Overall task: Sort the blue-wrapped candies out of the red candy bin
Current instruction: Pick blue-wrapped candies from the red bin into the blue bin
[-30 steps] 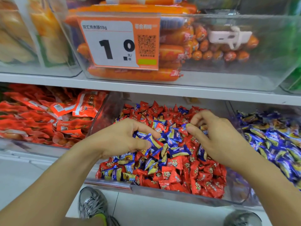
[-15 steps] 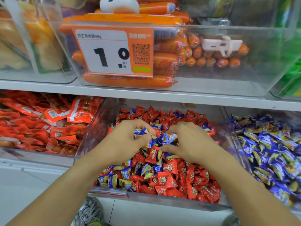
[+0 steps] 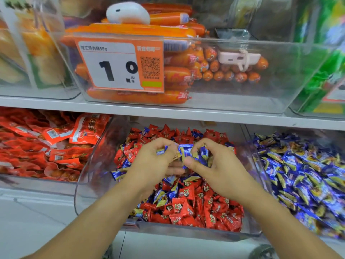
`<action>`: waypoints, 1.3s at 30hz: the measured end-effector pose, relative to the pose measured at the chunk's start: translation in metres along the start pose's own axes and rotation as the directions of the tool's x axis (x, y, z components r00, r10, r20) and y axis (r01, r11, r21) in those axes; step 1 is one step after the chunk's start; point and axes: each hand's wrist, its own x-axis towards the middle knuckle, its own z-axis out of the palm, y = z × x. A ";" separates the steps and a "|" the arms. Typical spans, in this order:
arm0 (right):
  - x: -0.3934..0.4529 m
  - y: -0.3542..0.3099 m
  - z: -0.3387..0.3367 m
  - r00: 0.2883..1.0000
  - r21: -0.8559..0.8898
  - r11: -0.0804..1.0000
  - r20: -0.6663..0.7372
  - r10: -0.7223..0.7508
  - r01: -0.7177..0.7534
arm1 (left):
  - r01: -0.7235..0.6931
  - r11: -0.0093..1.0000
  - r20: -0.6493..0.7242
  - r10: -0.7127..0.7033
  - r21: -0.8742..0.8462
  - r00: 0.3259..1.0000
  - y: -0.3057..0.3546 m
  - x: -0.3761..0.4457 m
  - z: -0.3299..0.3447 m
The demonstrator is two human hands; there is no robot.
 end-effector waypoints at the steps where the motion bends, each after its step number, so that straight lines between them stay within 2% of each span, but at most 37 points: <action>1: -0.003 0.000 0.001 1.000 -0.008 1.000 0.006 -0.008 0.008 | 0.033 0.997 0.046 -0.030 -0.071 0.999 -0.001 0.000 0.004; 5: -0.005 -0.002 0.000 1.000 -0.014 1.000 -0.015 0.013 -0.013 | 0.058 0.984 0.156 -0.032 -0.167 0.987 0.001 -0.002 0.015; 9: -0.008 0.000 -0.011 1.000 -0.065 0.998 -0.020 0.021 -0.022 | 0.027 0.995 0.186 -0.008 -0.099 0.982 0.004 -0.001 0.020; 12: -0.016 -0.002 -0.027 1.000 -0.037 0.999 -0.028 -0.001 0.000 | 0.012 0.998 0.245 0.002 -0.056 0.969 0.007 -0.001 0.029; 15: -0.027 -0.004 -0.036 0.998 -0.009 1.000 -0.057 -0.014 0.013 | -0.073 0.997 0.294 0.067 0.009 0.953 0.010 -0.005 0.042; 18: -0.040 -0.007 -0.042 0.987 -0.154 0.988 -0.158 -0.013 -0.012 | -0.203 0.976 0.261 0.177 0.073 0.949 0.021 -0.009 0.054; 19: -0.045 -0.007 -0.047 0.980 -0.152 0.988 -0.200 -0.011 -0.020 | -0.243 0.965 0.229 0.214 0.103 0.949 0.025 -0.010 0.058; 22: -0.059 0.003 -0.075 0.946 0.010 0.995 -0.308 0.099 -0.101 | -0.421 0.863 0.216 0.371 0.278 0.903 0.033 -0.006 0.074; 25: -0.073 0.028 -0.103 0.942 -0.024 0.971 -0.246 0.227 -0.240 | -0.599 0.705 0.369 0.479 0.380 0.797 0.037 -0.002 0.102; 27: -0.080 0.044 -0.120 0.917 0.026 0.945 -0.230 0.324 -0.327 | -0.693 0.594 0.463 0.520 0.409 0.718 0.039 0.005 0.124; 28: -0.082 0.051 -0.128 0.895 0.063 0.928 -0.248 0.370 -0.366 | -0.713 0.570 0.487 0.524 0.409 0.699 0.039 0.008 0.137; 32: -0.089 0.067 -0.152 0.830 0.037 0.924 -0.428 0.359 -0.380 | -0.697 0.603 0.480 0.513 0.388 0.712 0.037 0.022 0.181; 33: -0.090 0.067 -0.154 0.818 0.066 0.925 -0.447 0.363 -0.375 | -0.702 0.567 0.533 0.468 0.431 0.705 0.036 0.026 0.187; 36: -0.090 0.069 -0.153 0.811 0.120 0.918 -0.436 0.390 -0.377 | -0.741 0.344 0.706 0.247 0.576 0.664 0.033 0.034 0.190; 37: -0.089 0.070 -0.153 0.825 0.132 0.918 -0.407 0.393 -0.373 | -0.748 0.305 0.709 0.248 0.590 0.660 0.032 0.033 0.184; 39: -0.088 0.075 -0.153 0.841 0.180 0.917 -0.366 0.399 -0.357 | -0.747 0.302 0.649 0.370 0.592 0.665 0.030 0.026 0.165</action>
